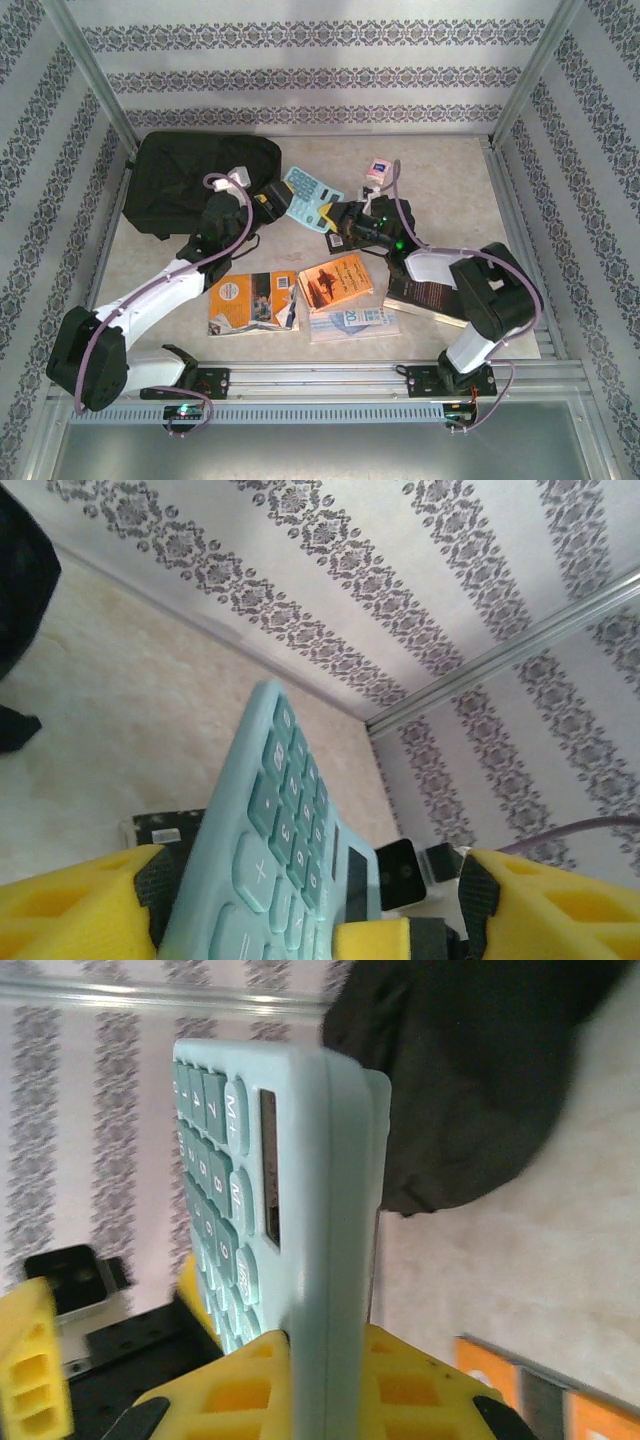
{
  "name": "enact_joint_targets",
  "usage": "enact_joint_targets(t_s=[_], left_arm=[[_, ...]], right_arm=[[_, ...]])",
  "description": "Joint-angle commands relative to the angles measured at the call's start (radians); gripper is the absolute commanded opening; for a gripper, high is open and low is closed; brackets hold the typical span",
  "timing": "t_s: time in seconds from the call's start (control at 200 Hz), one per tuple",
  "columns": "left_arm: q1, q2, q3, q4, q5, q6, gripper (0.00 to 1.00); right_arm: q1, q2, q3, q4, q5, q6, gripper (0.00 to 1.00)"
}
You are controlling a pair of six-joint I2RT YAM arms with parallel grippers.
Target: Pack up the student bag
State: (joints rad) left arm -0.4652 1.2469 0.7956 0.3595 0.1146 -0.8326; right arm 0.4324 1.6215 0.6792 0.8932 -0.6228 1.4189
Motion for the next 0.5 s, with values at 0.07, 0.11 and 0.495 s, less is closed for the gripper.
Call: enact_joint_targets(t_s=[0.07,0.11,0.495], left_arm=[[0.017,0.068,0.275,-0.438,-0.132,0.503,0.79],[0.021,0.109,0.332,-0.497,-0.174,0.579,0.79],[0.119,0.608,0.828,-0.825,-0.273,0.864,0.84]], right_arm=[[-0.06,-0.213,0.028,-0.572,0.139,-0.383,0.01],[-0.061,-0.248,0.043,-0.667,0.183,-0.448,0.01],[-0.128,-0.37,0.033,-0.869,0.237,-0.595,0.01]])
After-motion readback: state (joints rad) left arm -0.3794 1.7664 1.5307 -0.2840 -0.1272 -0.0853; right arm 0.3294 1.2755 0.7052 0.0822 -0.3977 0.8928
